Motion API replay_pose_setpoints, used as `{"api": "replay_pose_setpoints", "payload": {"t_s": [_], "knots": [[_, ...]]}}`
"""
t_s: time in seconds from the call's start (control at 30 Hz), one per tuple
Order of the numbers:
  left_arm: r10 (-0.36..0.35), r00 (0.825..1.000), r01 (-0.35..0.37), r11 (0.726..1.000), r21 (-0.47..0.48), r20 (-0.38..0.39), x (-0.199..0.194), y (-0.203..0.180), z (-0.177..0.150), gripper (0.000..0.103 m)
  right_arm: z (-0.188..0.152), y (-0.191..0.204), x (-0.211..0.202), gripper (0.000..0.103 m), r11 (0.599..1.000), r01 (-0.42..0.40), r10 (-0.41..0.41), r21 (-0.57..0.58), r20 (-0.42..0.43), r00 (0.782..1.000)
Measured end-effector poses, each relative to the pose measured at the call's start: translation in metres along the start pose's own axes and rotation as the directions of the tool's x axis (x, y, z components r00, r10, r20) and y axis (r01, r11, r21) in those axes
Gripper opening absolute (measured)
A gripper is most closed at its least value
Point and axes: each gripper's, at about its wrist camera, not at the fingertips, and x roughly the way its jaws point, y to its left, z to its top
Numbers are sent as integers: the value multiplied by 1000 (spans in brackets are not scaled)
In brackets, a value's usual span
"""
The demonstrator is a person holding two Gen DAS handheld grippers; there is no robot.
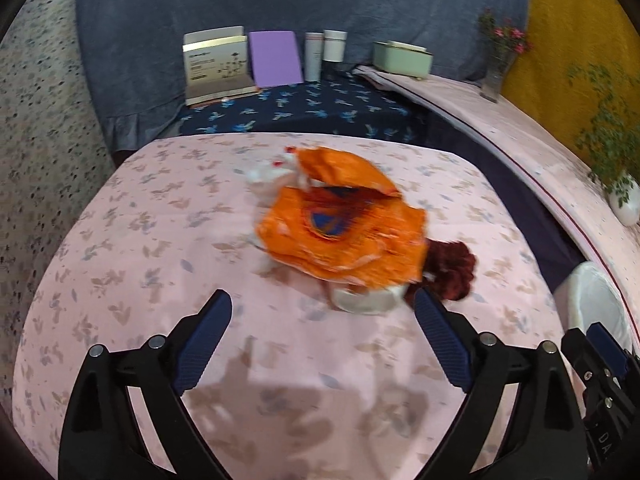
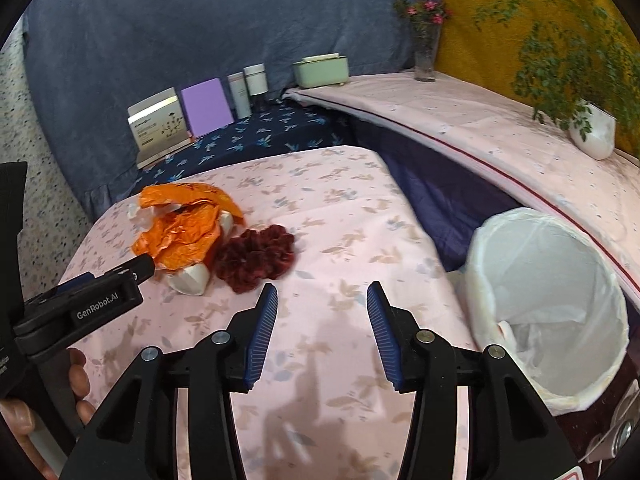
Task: Collect trash
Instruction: 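Move the left gripper to the patterned orange bag while the right gripper approaches the orange printed bag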
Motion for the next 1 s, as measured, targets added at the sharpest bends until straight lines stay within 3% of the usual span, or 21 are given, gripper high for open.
{"api": "replay_pose_setpoints", "payload": {"t_s": [0.4,0.57,0.7,0.9,1.0], "knots": [[5,999,-12,992,-123,-54,37,61,10,89,15,34,61,46,999,-49,50,20,-71,996],[-30,998,22,989,-145,-58,52,64,22,89,26,42,72,46,998,-63,65,28,-63,996],[-101,992,89,984,-152,-77,66,57,31,87,38,56,74,46,996,-91,91,1,-42,995],[-231,960,192,953,-235,-156,94,57,38,48,44,81,77,46,990,-125,123,-59,-32,992],[-265,951,219,940,-260,-160,96,61,38,19,45,92,79,46,988,-129,127,-83,-33,991]]}}
